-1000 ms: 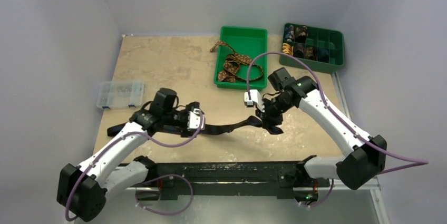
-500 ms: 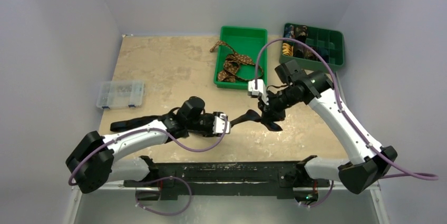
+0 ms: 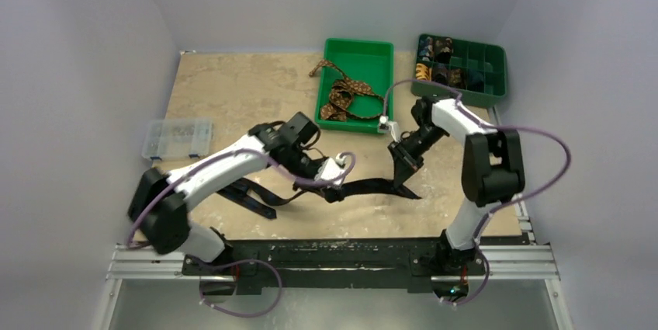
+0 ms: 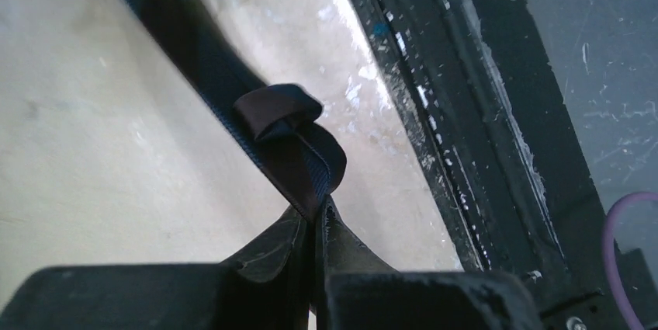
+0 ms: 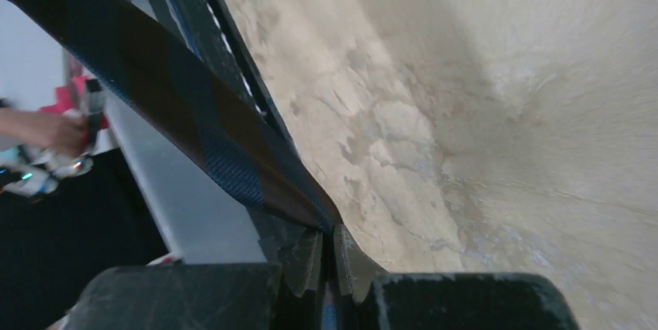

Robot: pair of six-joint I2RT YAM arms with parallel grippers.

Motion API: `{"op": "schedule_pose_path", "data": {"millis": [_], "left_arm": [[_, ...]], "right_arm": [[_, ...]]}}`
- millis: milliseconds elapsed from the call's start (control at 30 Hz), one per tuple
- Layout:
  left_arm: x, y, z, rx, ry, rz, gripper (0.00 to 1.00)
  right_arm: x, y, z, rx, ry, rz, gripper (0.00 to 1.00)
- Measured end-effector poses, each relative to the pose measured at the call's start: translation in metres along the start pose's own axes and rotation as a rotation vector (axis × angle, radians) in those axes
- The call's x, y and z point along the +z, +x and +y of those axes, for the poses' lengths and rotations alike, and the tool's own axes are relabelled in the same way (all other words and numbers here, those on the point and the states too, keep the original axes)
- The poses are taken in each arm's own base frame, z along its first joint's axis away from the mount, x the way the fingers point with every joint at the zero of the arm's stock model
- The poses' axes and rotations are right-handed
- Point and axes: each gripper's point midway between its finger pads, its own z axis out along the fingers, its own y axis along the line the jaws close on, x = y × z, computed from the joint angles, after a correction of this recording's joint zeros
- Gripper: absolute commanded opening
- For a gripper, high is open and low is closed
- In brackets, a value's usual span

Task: Roll the ties
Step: Flatten out the tie at the center of the board.

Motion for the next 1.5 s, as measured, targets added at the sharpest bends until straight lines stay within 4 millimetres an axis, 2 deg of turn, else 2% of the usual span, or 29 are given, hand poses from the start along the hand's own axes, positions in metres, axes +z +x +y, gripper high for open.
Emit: {"op": "schedule_pose_path", "data": {"millis": [67, 133, 200, 267, 333, 367, 467, 600, 700, 833, 900, 967, 1000, 1100, 1167, 1233, 1367, 1433, 1500], "left_arm": [[0.007, 0.018, 0.016, -0.121, 0.074, 0.041, 0.04], [0.013, 0.044, 0.035, -0.261, 0.121, 0.073, 0.05], [0.018, 0.072, 0.049, -0.384, 0.151, 0.105, 0.07], [0.018, 0.086, 0.052, -0.449, 0.174, 0.133, 0.12], [0.015, 0.091, 0.052, -0.48, 0.19, 0.173, 0.15], [0.012, 0.091, 0.053, -0.484, 0.192, 0.187, 0.16], [0.007, 0.091, 0.057, -0.485, 0.183, 0.225, 0.21], [0.004, 0.096, 0.059, -0.504, 0.166, 0.265, 0.24], [0.004, 0.101, 0.06, -0.519, 0.147, 0.289, 0.25], [0.004, 0.111, 0.059, -0.519, 0.063, 0.296, 0.3], [-0.004, 0.112, 0.056, -0.529, -0.033, 0.282, 0.31], [-0.02, 0.103, 0.054, -0.528, -0.124, 0.249, 0.32], [-0.029, 0.095, 0.057, -0.516, -0.176, 0.227, 0.35], [-0.051, 0.074, 0.063, -0.451, -0.293, 0.189, 0.5], [-0.056, 0.074, 0.057, -0.425, -0.315, 0.197, 0.59], [-0.055, 0.087, 0.043, -0.421, -0.307, 0.234, 0.64], [-0.064, 0.136, -0.002, -0.463, -0.25, 0.345, 0.62], [-0.078, 0.153, -0.012, -0.48, -0.244, 0.385, 0.6], [-0.091, 0.166, -0.014, -0.471, -0.255, 0.414, 0.61]], "right_arm": [[0.021, 0.022, -0.019, 0.082, -0.065, 0.095, 0.0], [0.033, 0.037, -0.028, 0.111, -0.091, 0.158, 0.0], [0.035, 0.042, -0.035, 0.097, -0.076, 0.178, 0.11], [0.033, 0.038, -0.044, 0.06, -0.029, 0.166, 0.25], [0.029, 0.038, -0.058, 0.041, 0.045, 0.179, 0.44], [0.027, 0.038, -0.066, 0.037, 0.083, 0.184, 0.49], [0.023, 0.036, -0.088, 0.042, 0.192, 0.192, 0.54], [0.013, 0.029, -0.108, 0.047, 0.318, 0.171, 0.7], [-0.007, 0.016, -0.109, 0.003, 0.415, 0.114, 0.67], [-0.043, -0.003, -0.092, -0.101, 0.547, -0.005, 0.43], [-0.052, -0.007, -0.081, -0.14, 0.58, -0.043, 0.36], [-0.046, -0.01, -0.074, -0.164, 0.576, -0.039, 0.33], [-0.037, -0.01, -0.073, -0.173, 0.561, -0.022, 0.33], [-0.002, -0.001, -0.079, -0.165, 0.511, 0.068, 0.33], [0.019, 0.009, -0.087, -0.14, 0.481, 0.135, 0.33], [0.028, 0.016, -0.096, -0.121, 0.485, 0.174, 0.32], [0.03, 0.03, -0.116, -0.119, 0.551, 0.213, 0.3], [0.024, 0.036, -0.121, -0.134, 0.595, 0.219, 0.29], [0.017, 0.046, -0.125, -0.131, 0.623, 0.225, 0.29]]}}
